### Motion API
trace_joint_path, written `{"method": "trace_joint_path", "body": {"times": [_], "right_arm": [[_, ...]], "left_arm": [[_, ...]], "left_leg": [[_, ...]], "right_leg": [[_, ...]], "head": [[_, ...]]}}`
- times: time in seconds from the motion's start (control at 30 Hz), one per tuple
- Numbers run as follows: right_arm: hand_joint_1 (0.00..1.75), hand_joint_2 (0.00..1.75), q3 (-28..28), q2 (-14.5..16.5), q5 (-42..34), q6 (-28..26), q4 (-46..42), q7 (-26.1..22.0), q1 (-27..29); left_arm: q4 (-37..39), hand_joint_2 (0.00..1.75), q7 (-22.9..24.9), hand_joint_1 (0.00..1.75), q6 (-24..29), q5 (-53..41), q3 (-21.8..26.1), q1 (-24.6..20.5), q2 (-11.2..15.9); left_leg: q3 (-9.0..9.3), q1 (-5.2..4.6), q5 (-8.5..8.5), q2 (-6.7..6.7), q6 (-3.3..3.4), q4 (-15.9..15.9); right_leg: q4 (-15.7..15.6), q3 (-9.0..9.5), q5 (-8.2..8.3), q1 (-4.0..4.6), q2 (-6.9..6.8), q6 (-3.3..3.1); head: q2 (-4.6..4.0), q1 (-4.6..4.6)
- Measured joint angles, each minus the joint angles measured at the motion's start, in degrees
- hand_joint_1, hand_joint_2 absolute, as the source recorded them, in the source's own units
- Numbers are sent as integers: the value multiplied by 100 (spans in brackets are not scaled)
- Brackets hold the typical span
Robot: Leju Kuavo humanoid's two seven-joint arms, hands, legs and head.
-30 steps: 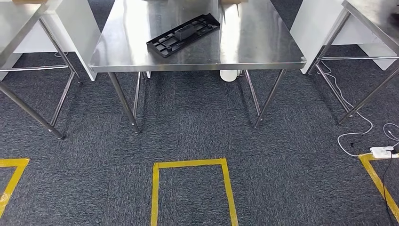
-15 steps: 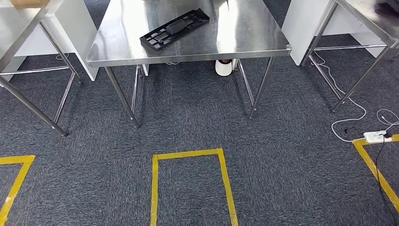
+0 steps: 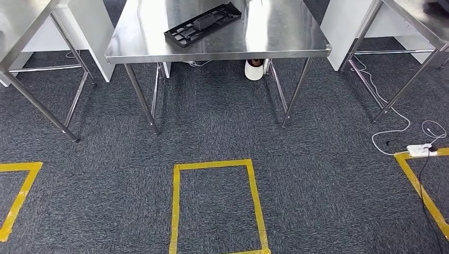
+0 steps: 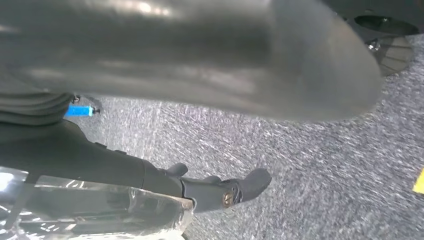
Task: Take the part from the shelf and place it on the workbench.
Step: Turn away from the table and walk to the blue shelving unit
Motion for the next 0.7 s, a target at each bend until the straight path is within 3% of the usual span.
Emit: {"method": "trace_joint_path", "body": {"times": [0.07,0.13,0.17,0.2,0.27,0.33,0.37,0.43,0.5,0.57,0.63,0.67,0.7], "right_arm": [[0,0,-5,-2,15,0,1,26,3],[0,0,-12,0,31,0,3,64,8],[0,0,-14,1,36,0,4,78,9],[0,0,-15,4,38,0,4,85,10],[0,0,-16,2,39,0,4,86,-1],[0,0,-16,6,44,0,4,86,-17],[0,0,-16,13,51,-1,4,85,-24],[0,0,-16,26,78,1,5,84,-23],[0,0,-16,38,156,28,6,99,-23],[0,0,-15,47,255,83,7,121,-21],[0,0,-14,54,306,145,7,127,-11],[0,0,-14,57,319,171,7,129,-4],[0,0,-14,59,327,192,7,127,1]], "left_arm": [[1,0,-21,0,-8,-15,-8,-2,-16],[2,0,-47,0,-11,-32,-15,-13,-38],[2,0,-57,0,-10,-37,-16,-20,-45],[2,0,-62,0,-10,-38,-16,-24,-47],[2,0,-65,0,-9,-38,-16,-28,-44],[3,0,-67,0,-8,-38,-16,-34,-39],[4,0,-71,0,-3,-33,-16,-38,-37],[6,0,-90,0,25,-2,-13,-41,-38],[10,0,-130,0,64,47,-7,-45,-41],[13,0,-164,0,97,72,-1,-50,-44],[15,0,-187,0,133,64,1,-53,-47],[16,0,-195,0,149,50,-1,-52,-48],[19,0,-201,0,167,34,-3,-50,-52]], "left_leg": [[-74,0,75,11,92,-32],[-344,8,313,51,205,-68],[-491,12,439,73,236,-75],[-625,11,547,86,231,-68],[-735,8,659,87,183,-50],[-783,-16,766,82,117,-34],[-795,-28,813,80,84,-35],[-805,-24,887,74,20,-56],[-883,0,699,47,-42,89],[-1072,15,160,23,-95,657],[-1271,16,-258,19,-130,1409],[-1283,18,-290,22,-137,1617],[-1179,20,-219,31,-135,1598]], "right_leg": [[55,-69,-28,10,6,30],[912,-311,-554,-13,27,62],[1305,-358,-772,-37,36,94],[1538,-289,-871,-59,40,152],[825,291,-642,-94,41,241],[-33,835,-640,-82,60,197],[-259,950,-684,-66,69,152],[-299,910,-660,-52,68,53],[-293,843,-585,-91,27,-85],[-293,742,-488,-97,-37,-210],[-279,624,-408,-62,-106,-251],[-266,571,-380,-49,-148,-247],[-249,528,-361,-41,-195,-241]], "head": [[0,2],[0,38],[0,57],[0,78],[0,80],[0,78],[0,72],[0,48],[0,29],[0,7],[0,-1],[0,-2],[0,-2]]}}
